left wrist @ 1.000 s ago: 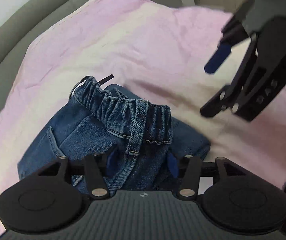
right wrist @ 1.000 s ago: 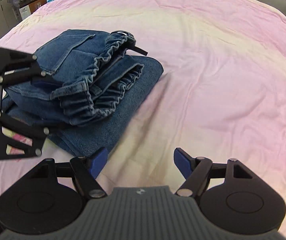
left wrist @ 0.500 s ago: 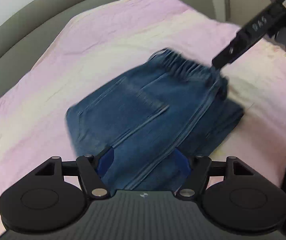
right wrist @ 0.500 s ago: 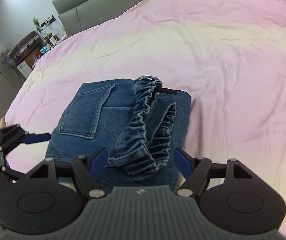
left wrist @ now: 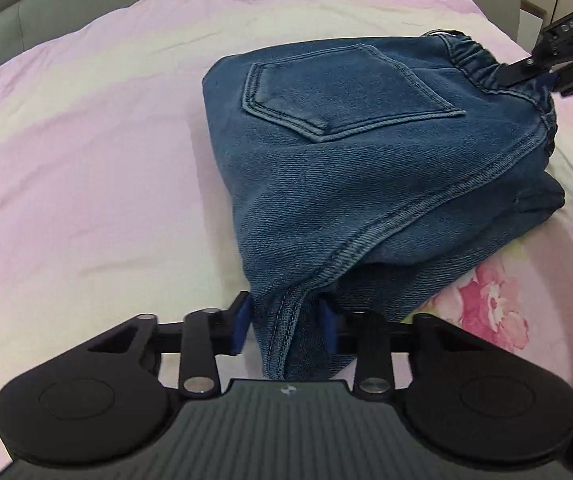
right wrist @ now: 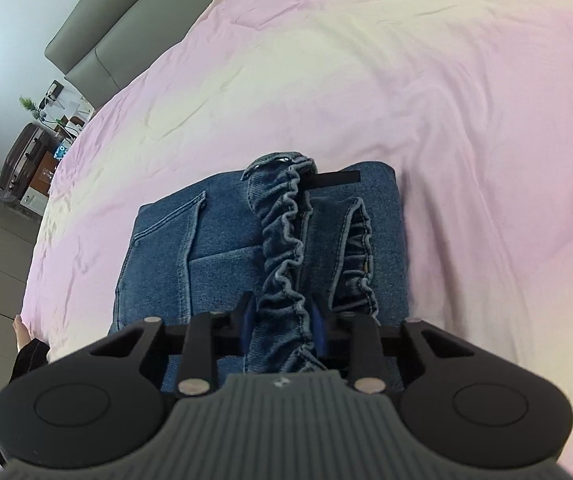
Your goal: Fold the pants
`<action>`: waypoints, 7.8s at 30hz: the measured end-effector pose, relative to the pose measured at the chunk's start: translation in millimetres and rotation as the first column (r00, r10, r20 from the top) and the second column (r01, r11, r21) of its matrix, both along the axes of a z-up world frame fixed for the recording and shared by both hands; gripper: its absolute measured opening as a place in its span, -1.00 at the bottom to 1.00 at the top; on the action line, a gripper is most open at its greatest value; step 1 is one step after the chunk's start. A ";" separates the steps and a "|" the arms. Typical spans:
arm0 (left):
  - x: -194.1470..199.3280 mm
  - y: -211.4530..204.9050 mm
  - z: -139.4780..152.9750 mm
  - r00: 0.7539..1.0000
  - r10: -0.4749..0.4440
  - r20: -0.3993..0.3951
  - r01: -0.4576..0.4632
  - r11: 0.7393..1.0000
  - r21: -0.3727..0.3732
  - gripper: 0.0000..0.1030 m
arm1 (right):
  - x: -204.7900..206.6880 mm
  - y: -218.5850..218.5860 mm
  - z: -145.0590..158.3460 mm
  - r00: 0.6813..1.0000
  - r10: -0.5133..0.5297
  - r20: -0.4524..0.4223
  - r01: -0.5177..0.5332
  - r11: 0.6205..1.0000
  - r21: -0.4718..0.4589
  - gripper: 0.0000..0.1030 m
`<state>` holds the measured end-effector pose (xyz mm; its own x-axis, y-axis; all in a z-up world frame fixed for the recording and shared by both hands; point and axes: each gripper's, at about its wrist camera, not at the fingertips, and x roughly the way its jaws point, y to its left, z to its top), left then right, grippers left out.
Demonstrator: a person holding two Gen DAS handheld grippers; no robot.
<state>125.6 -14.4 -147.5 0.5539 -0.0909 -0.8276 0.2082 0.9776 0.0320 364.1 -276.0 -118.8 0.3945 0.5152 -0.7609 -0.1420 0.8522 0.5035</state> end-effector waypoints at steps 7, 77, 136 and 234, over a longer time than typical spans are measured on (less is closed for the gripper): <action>-10.6 14.5 7.8 0.999 -0.031 0.031 0.031 0.999 -0.012 -0.56 | -37.7 -10.1 69.5 0.984 -0.021 0.179 0.019 1.000 0.013 -0.98; 59.5 22.5 53.0 0.995 0.055 0.084 -0.044 0.991 -0.126 -0.60 | -76.9 -14.7 27.2 0.936 0.025 0.351 0.064 0.969 -0.240 -0.06; 105.4 79.6 14.9 0.967 0.214 -0.138 -0.253 0.855 -0.453 0.40 | -32.6 -67.3 -53.1 0.985 -0.154 -0.078 0.164 0.976 0.143 0.44; 26.3 321.6 65.0 0.945 0.316 0.081 -0.310 0.948 -0.076 -0.07 | -45.1 339.2 15.1 0.883 0.334 0.330 -0.312 0.943 -0.119 -0.20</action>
<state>151.9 307.2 -82.5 0.6352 0.0498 -0.7707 -0.1095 0.9936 -0.0261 319.0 63.1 -103.7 0.4546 0.6160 -0.6433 -0.5679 0.7569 0.3235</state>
